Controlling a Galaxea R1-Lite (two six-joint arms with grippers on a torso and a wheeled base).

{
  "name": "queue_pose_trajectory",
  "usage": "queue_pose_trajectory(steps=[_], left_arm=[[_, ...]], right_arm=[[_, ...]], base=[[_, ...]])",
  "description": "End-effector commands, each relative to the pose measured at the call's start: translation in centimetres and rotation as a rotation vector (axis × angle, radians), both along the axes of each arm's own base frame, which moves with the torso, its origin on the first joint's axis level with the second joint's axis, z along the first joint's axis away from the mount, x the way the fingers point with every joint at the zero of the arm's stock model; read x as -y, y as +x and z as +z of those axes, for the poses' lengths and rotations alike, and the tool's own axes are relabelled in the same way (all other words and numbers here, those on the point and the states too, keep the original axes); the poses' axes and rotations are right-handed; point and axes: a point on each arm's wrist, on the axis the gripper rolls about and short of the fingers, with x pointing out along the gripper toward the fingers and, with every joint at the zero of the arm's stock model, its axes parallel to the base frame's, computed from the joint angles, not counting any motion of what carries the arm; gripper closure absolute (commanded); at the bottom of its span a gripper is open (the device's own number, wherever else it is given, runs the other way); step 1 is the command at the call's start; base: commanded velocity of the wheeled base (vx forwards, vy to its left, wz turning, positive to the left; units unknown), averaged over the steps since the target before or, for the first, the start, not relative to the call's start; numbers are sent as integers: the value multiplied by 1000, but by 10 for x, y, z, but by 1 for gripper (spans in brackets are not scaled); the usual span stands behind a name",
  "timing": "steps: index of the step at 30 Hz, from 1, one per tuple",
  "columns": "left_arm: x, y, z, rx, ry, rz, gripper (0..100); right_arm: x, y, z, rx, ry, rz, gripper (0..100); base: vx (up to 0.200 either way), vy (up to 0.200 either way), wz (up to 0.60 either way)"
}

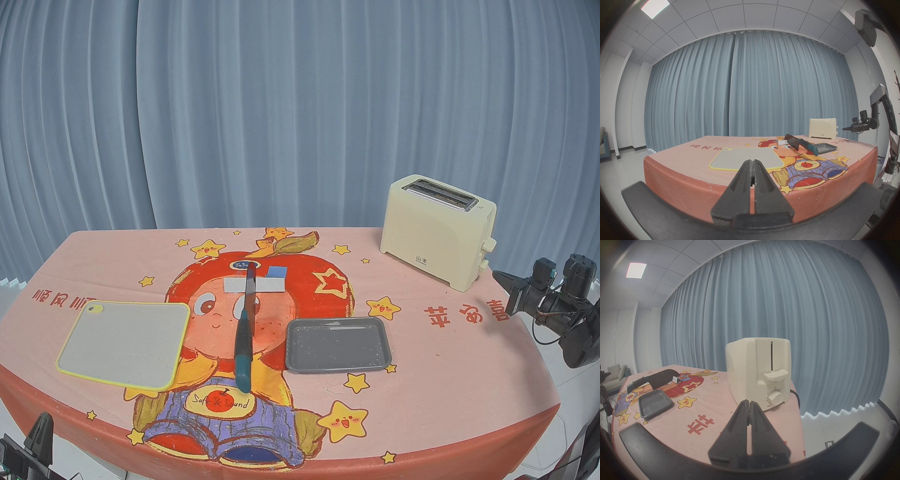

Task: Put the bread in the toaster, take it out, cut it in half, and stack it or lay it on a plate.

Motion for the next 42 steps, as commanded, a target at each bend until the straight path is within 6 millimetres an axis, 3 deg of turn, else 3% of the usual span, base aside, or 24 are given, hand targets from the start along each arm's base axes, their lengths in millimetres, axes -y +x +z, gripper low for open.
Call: queue_pose_trajectory(steps=[1,42], left_arm=[[0,0,-5,-1,0,0,100],[0,0,-5,0,0,0,100]], right_arm=[[1,1,1,4,-1,-10,100],[2,17,-18,-40,-13,-92,100]], base=[[0,0,0],[0,0,0]])
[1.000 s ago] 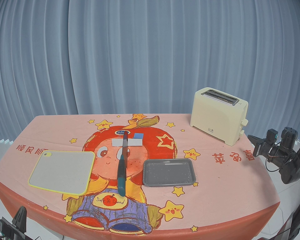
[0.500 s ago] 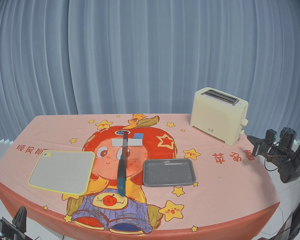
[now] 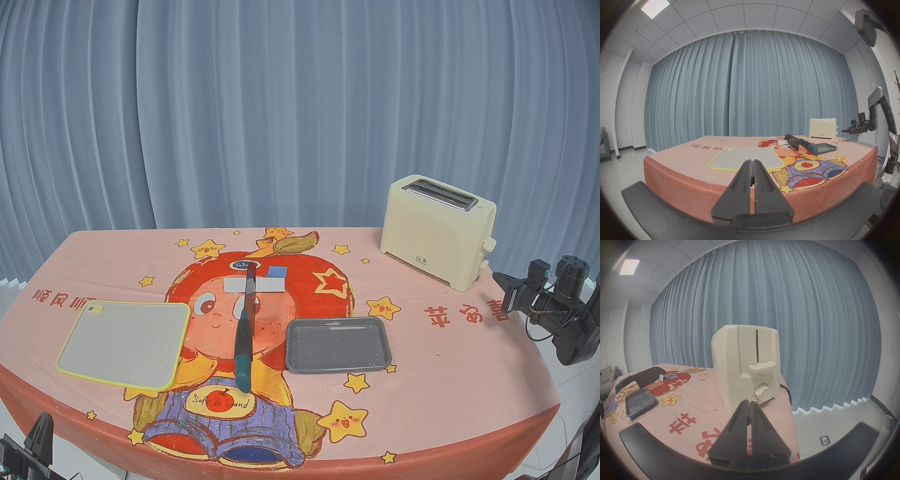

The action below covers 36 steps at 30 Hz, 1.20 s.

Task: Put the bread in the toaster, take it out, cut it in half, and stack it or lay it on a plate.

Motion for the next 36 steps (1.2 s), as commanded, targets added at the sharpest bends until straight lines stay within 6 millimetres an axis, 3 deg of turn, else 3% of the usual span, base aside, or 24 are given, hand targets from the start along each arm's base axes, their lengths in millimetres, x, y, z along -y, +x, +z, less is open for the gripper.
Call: queue_pose_trajectory(steps=[1,36], left_arm=[[0,0,-5,0,0,0,100],[0,0,-5,-1,0,0,100]], right_arm=[[0,2,-5,-14,1,2,100],[7,23,-3,29,-1,-11,100]], base=[[0,0,0],[0,0,0]])
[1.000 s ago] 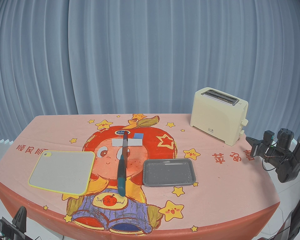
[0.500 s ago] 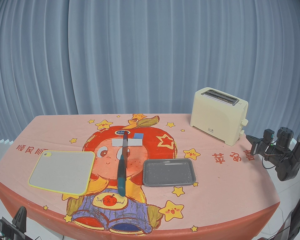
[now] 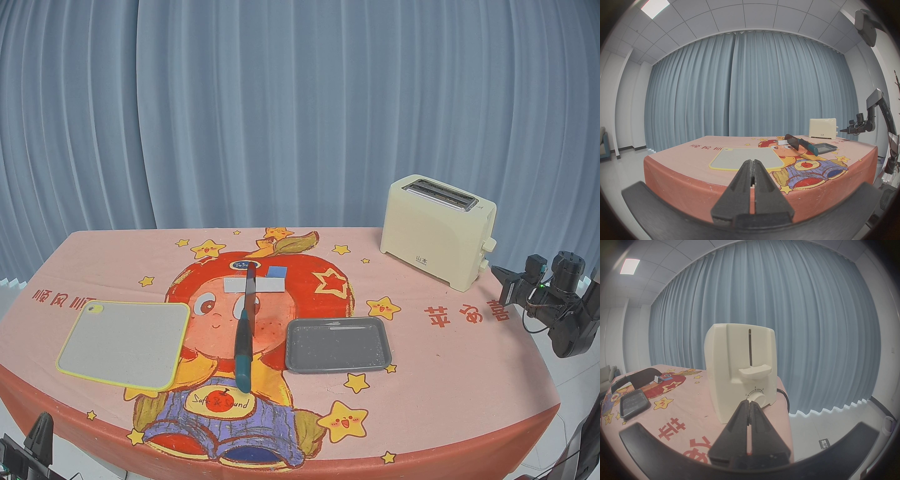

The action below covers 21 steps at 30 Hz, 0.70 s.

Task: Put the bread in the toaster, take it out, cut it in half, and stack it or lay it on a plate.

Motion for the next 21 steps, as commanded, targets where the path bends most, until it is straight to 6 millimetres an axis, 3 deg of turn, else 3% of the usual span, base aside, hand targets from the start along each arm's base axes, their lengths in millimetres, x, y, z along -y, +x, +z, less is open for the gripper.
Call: queue_pose_trajectory(steps=[1,21], left_arm=[[0,0,-5,-2,0,0,100],[0,0,-5,-2,0,0,100]], right_arm=[[0,5,0,9,-1,1,100],[2,9,3,20,1,13,100]], base=[[0,0,0],[0,0,0]])
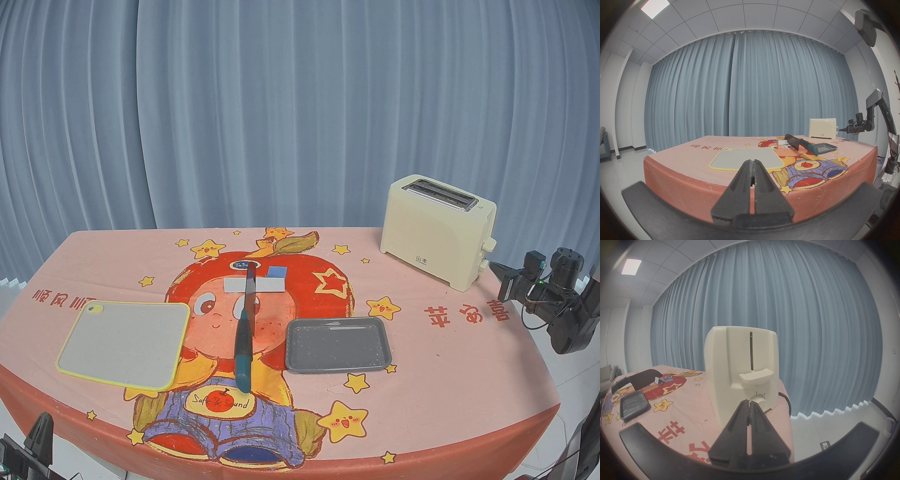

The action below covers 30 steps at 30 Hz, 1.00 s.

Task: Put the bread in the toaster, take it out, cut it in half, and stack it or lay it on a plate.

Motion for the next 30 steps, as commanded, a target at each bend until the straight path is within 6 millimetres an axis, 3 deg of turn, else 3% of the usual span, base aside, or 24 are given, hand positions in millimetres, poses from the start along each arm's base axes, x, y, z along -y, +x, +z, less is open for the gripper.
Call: queue_pose_trajectory(steps=[1,30], left_arm=[[0,0,-5,-1,0,0,100],[0,0,-5,-1,0,0,100]], right_arm=[[2,2,1,7,1,-5,100],[-2,20,-13,4,-2,10,100]], base=[[0,0,0],[0,0,0]])
